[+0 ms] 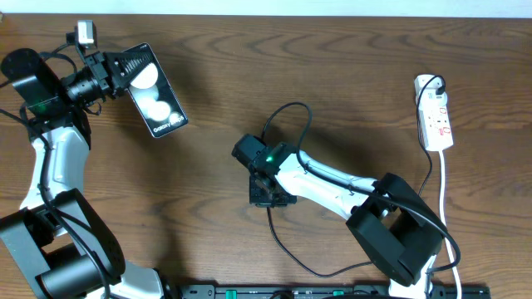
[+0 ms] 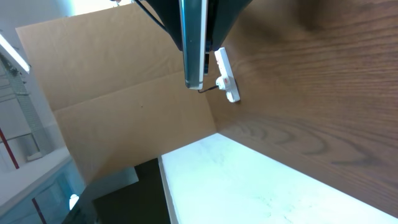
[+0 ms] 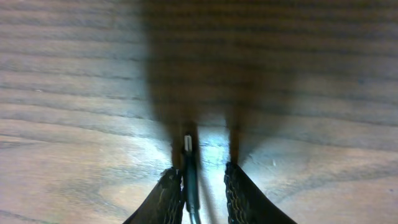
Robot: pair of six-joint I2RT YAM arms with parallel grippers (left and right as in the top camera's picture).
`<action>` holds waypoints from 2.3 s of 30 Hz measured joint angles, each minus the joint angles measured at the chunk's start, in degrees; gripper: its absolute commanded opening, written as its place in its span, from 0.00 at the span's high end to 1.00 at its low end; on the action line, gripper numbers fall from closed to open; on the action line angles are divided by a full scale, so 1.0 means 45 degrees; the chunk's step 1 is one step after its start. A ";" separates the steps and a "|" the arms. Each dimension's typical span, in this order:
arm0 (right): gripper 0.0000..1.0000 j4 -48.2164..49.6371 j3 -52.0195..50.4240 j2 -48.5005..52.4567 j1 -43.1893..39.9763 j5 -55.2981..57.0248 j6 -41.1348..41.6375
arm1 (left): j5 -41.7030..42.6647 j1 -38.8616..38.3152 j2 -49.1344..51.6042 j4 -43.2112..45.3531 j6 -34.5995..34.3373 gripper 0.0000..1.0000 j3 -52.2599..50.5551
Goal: Plug charger to phone and switch on socket
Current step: 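Close the right gripper on the cable plug, then lift the plug with the right gripper toward the phone's bottom edge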
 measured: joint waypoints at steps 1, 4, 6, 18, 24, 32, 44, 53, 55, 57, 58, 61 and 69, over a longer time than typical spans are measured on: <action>0.78 0.0087 0.0000 0.0000 0.0000 -0.0005 0.0000 | 0.0000 -0.0005 0.0005 0.0000 0.0000 0.93 0.0000; 0.80 0.0228 0.0000 0.0000 0.0000 -0.0005 0.0000 | 0.0000 -0.0005 0.0005 0.0000 0.0000 0.93 0.0000; 0.86 0.0267 0.0000 0.0000 -0.0005 -0.0005 0.0000 | 0.0000 -0.0005 0.0000 0.0000 0.0000 0.93 0.0000; 0.94 0.0253 0.0000 0.0000 0.0000 -0.0005 0.0044 | 0.0000 -0.0005 0.0005 0.0000 0.0000 0.93 0.0000; 0.87 0.0005 0.0000 0.0000 0.0000 -0.0010 0.0112 | -0.0005 -0.0005 0.0000 0.0000 0.0005 0.92 0.0000; 0.89 -0.0083 0.0000 0.0000 0.0015 -0.0044 0.0209 | 0.0000 -0.0005 0.0000 0.0000 0.0000 0.93 0.0000; 0.99 -0.0214 0.0000 0.0000 0.0073 -0.0136 0.0355 | 0.0000 0.0000 0.0005 0.0000 0.0000 0.93 0.0000; 0.99 0.0967 0.0000 0.0015 0.0010 -0.2108 -0.0423 | 0.0000 0.0000 0.0000 0.0000 0.0000 0.92 0.0000; 0.99 0.2424 0.0005 0.0029 -0.0063 -0.3852 -0.1326 | 0.0000 0.0010 0.0005 0.0000 0.0000 0.93 0.0000; 0.99 0.4167 0.0039 0.0044 -0.0155 -0.6052 -0.2307 | 0.0005 0.0068 0.0000 0.0000 0.0000 0.93 0.0000; 0.99 0.4949 0.0053 0.0044 -0.0209 -0.7208 -0.2880 | 0.0000 0.0112 0.0005 0.0000 0.0005 0.92 0.0000; 0.99 0.5979 0.0097 0.0049 -0.0398 -0.9505 -0.3939 | 0.0000 0.0311 0.0005 0.0005 0.0005 0.92 0.0000; 0.99 0.6071 0.0092 0.0049 -0.1753 -1.1725 -0.6023 | 0.0000 0.1044 0.0005 0.0005 0.0000 0.93 0.0000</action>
